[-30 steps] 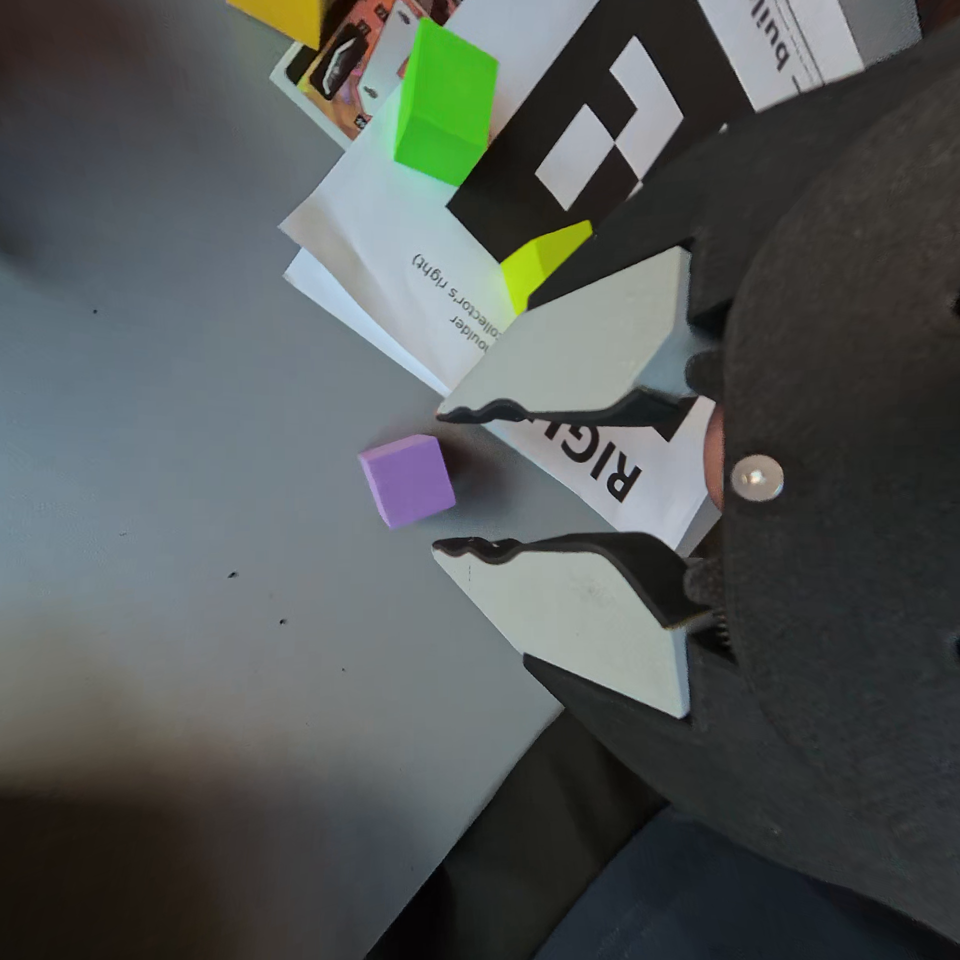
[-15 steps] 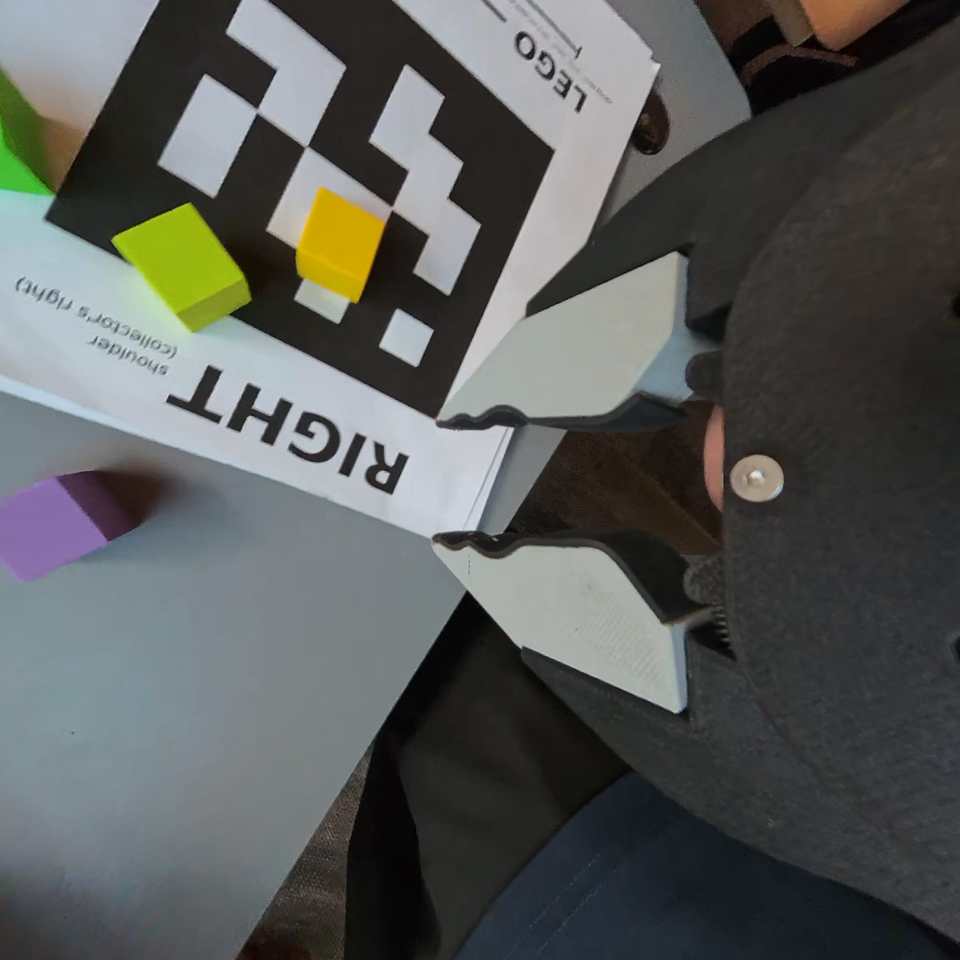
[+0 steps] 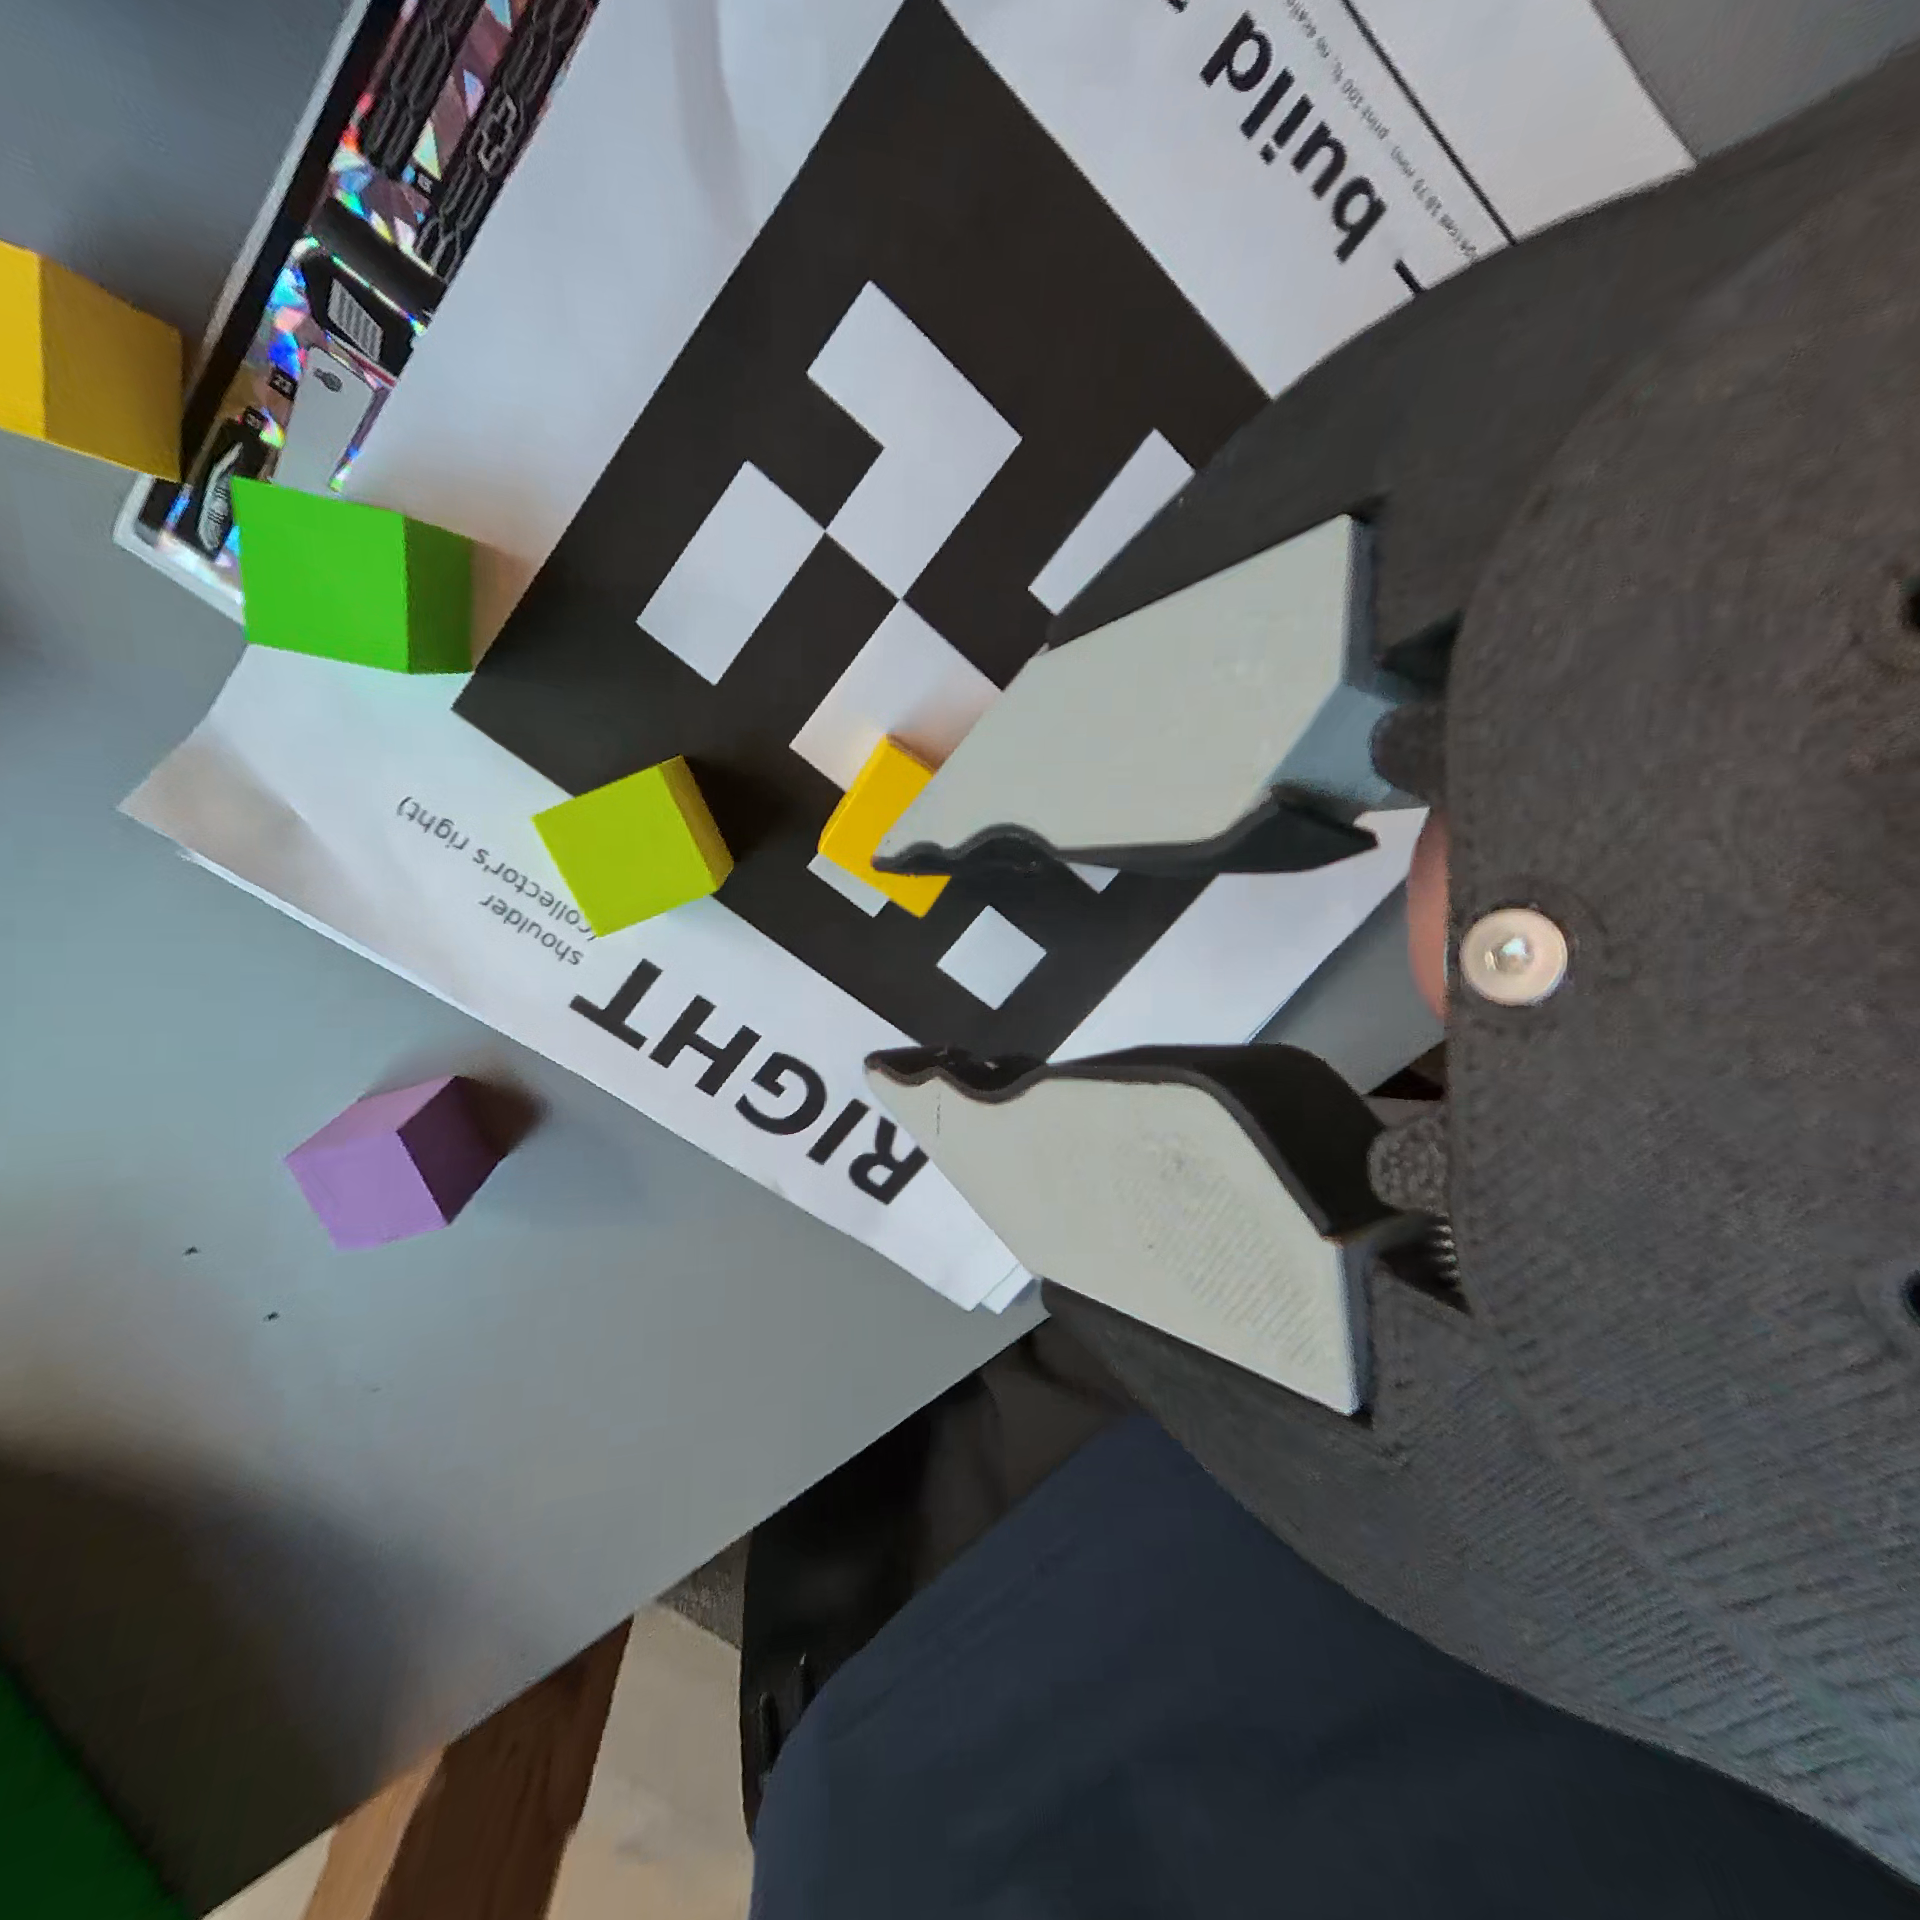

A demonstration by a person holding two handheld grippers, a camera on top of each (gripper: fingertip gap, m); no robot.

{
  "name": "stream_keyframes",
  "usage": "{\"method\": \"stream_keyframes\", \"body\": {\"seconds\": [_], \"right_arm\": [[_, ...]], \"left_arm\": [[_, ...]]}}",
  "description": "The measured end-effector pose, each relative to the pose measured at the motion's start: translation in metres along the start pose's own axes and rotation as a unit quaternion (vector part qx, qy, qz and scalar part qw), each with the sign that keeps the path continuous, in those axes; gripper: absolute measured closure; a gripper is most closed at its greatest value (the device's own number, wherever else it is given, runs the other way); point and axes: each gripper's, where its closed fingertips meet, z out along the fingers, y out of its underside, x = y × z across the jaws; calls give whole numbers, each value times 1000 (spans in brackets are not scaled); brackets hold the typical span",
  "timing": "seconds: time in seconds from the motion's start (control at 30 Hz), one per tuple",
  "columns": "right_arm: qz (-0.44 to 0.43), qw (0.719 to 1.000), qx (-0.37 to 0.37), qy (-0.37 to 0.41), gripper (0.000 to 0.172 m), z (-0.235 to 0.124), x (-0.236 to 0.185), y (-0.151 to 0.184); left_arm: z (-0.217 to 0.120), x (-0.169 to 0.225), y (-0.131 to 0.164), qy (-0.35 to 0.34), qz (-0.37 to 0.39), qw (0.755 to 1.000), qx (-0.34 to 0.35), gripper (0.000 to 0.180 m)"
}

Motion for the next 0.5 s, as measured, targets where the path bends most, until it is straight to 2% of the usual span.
{"method": "stream_keyframes", "body": {"seconds": [0.07, 0.13, 0.23, 0.33, 0.43, 0.5], "right_arm": [[-1, 1000, 7, -30, 144, -2, 3, 7], [2, 998, 9, -56, 145, -7, 4, 14], [-9, 996, 35, -86, 145, -20, 2, 14], [-29, 993, 58, -95, 145, -33, 2, 7], [-16, 993, 80, -91, 145, -46, 4, 0], [3, 991, 96, -88, 145, -55, 5, -1]], "left_arm": [[1, 50, -8, -13, 83, 996, -8, 143], [-6, 90, -36, -38, 139, 990, 10, 144], [-29, 125, -94, -96, 212, 972, 40, 152], [-57, 141, -157, -166, 279, 944, 64, 147], [-77, 173, -218, -156, 320, 929, 99, 144], [-78, 197, -256, -144, 364, 913, 113, 141]]}}
